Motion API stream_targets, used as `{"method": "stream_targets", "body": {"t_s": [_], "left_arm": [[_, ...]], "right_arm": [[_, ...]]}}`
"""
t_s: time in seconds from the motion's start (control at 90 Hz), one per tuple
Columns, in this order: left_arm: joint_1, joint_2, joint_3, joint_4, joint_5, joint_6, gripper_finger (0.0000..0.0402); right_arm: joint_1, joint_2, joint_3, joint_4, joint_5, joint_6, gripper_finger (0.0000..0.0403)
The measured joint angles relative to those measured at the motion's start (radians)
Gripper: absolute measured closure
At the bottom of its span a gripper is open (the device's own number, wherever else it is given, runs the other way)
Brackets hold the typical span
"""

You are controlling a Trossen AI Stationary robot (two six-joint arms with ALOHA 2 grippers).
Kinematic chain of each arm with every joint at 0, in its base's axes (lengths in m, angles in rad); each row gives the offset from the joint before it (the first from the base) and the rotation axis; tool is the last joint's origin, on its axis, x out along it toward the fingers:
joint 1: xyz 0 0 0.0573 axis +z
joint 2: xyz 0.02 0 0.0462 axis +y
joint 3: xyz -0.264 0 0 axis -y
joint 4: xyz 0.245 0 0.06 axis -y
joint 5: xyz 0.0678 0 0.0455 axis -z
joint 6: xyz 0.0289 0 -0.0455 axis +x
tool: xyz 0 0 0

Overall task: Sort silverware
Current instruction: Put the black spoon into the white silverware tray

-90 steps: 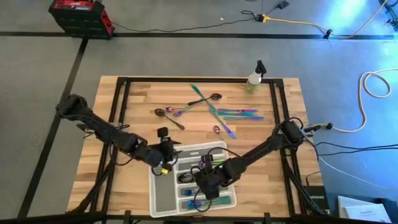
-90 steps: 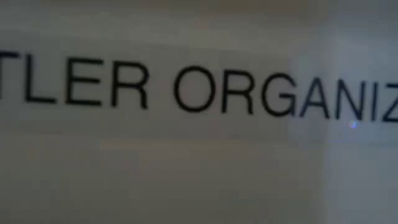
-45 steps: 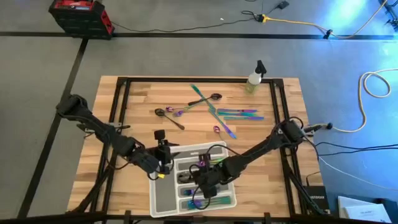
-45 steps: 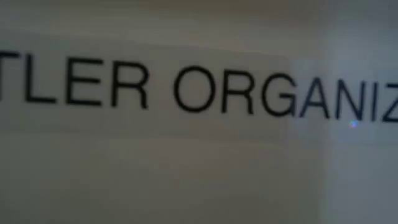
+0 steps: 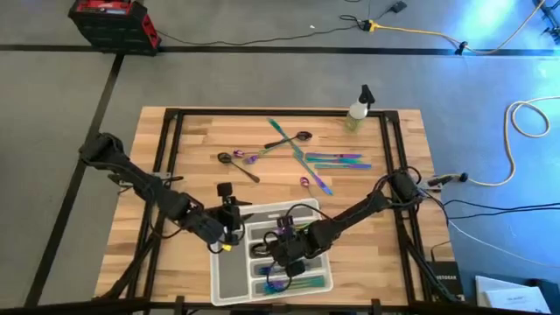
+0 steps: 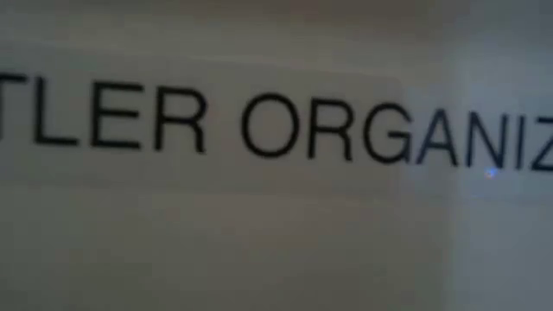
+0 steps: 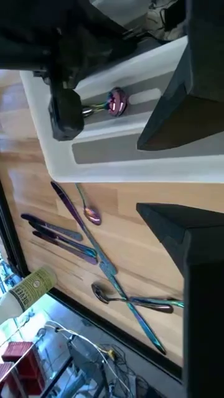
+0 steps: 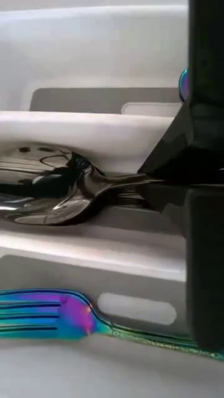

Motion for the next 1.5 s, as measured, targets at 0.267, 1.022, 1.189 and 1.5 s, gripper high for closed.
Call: {"method": "stream_targets", "body": {"t_s": [0.267,1.022,1.189,1.5], "left_arm": [[0.000,0.000,0.000,-0.001,0.001,-0.002,0.0268],[0.020,0.000,0.000,-0.039,-0.048,-0.033,0.0268],[0.086,0.000,0.000,-0.121,-0.116,-0.011,0.0268],[0.417,0.000,0.000,-0.274,0.112,0.200,0.0268]], "right_arm": [[-0.001,0.000,0.000,-0.003,0.003,0.001,0.0402],[0.008,0.007,0.110,-0.085,0.020,0.003,0.0324],[0.020,0.006,0.210,-0.277,0.084,0.002,0.0324],[0.046,0.005,0.336,-0.526,0.121,0.054,0.0325]]}}
